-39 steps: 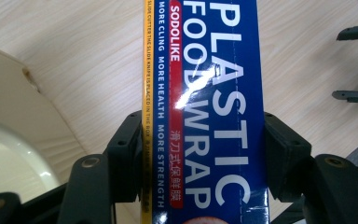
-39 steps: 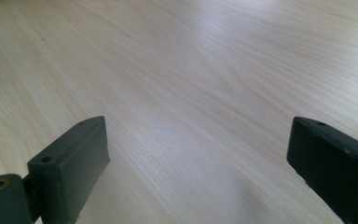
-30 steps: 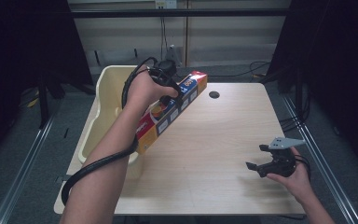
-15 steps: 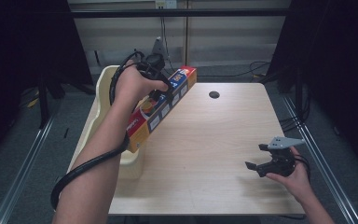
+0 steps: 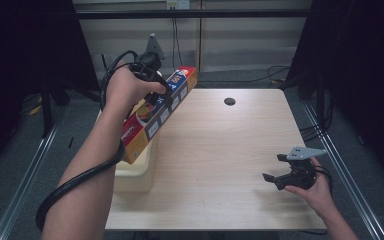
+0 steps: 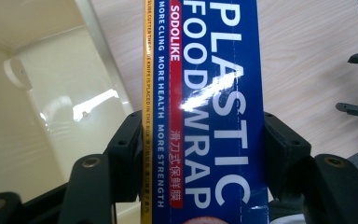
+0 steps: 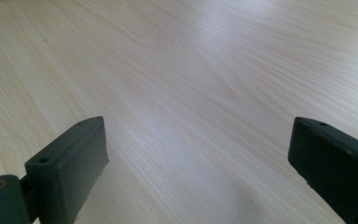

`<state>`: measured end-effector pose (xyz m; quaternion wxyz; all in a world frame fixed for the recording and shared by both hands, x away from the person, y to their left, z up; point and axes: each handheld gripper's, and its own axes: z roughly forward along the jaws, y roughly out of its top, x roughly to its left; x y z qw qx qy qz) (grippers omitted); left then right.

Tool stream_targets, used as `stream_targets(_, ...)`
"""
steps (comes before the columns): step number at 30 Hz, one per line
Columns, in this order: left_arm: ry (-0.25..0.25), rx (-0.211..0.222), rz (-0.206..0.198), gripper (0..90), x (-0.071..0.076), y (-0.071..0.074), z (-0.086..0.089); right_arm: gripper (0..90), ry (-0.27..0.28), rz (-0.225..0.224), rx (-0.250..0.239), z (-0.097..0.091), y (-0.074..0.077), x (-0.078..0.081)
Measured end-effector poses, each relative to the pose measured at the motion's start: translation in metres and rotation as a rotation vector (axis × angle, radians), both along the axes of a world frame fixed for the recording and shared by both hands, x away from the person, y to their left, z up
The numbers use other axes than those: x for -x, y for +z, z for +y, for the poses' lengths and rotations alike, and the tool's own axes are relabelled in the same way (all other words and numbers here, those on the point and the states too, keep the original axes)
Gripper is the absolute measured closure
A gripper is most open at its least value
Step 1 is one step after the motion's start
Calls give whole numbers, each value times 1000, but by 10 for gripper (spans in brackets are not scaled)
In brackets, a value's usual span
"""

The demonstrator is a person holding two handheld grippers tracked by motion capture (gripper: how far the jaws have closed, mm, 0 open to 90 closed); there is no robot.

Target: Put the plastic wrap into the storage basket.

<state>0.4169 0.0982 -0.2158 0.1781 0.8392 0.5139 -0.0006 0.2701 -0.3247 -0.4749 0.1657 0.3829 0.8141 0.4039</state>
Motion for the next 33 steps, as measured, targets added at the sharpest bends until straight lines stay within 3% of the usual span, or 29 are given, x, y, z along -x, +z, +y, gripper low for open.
stream_targets(9,67,-12,-10,410,1,2,24,46,3,-5,-1,1,0,0)
stream_targets(10,96,-8,-12,409,1,3,28,46,2,-5,-1,1,0,0)
stream_targets(14,134,-20,-9,409,1,5,37,46,4,-1,2,1,0,0)
stream_targets(33,247,-46,-22,409,10,11,59,46,15,5,8,4,-1,2)
